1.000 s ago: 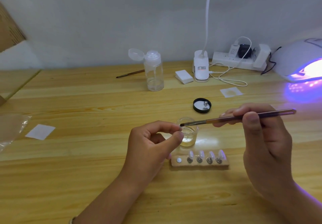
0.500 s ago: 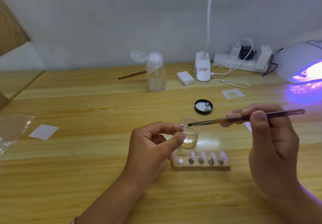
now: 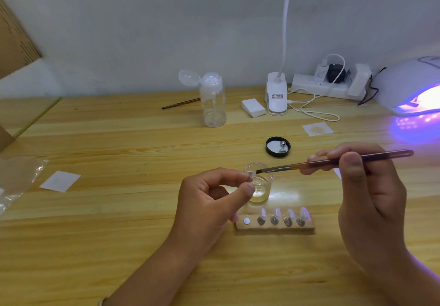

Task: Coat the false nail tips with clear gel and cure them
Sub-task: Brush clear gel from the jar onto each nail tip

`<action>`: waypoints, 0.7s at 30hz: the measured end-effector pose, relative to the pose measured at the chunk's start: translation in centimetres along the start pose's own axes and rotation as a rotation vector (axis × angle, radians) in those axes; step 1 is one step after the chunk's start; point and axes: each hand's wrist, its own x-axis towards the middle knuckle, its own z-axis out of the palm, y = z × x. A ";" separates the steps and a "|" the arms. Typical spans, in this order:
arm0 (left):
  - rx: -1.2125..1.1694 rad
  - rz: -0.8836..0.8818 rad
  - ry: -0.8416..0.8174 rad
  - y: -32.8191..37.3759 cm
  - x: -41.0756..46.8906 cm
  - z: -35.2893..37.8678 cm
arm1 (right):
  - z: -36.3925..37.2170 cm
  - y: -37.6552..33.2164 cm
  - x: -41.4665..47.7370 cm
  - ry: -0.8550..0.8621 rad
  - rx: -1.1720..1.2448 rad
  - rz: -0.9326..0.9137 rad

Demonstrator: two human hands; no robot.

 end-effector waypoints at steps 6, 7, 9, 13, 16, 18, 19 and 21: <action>-0.003 -0.008 -0.004 0.0 0.0 0.0 | 0.2 -0.3 -0.2 -0.022 -0.003 -0.033; -0.005 -0.008 -0.003 0.0 0.0 0.0 | 0.3 -0.3 -0.2 -0.034 -0.006 -0.033; -0.010 -0.009 -0.002 0.0 0.0 0.0 | 0.4 -0.3 -0.2 -0.038 -0.013 -0.021; -0.033 -0.017 0.001 0.1 -0.1 0.1 | 0.2 -0.3 -0.1 0.016 -0.016 -0.010; -0.037 -0.018 -0.002 0.1 0.0 0.1 | 0.1 -0.3 -0.1 0.035 -0.013 -0.019; -0.039 -0.019 -0.006 0.1 0.0 0.1 | 0.2 -0.4 -0.2 0.011 -0.015 -0.040; -0.041 -0.020 -0.004 0.1 0.0 0.1 | 0.3 -0.5 -0.2 -0.005 -0.014 -0.045; -0.046 -0.021 -0.002 0.1 0.0 0.1 | 0.4 -0.4 -0.3 -0.024 -0.019 -0.037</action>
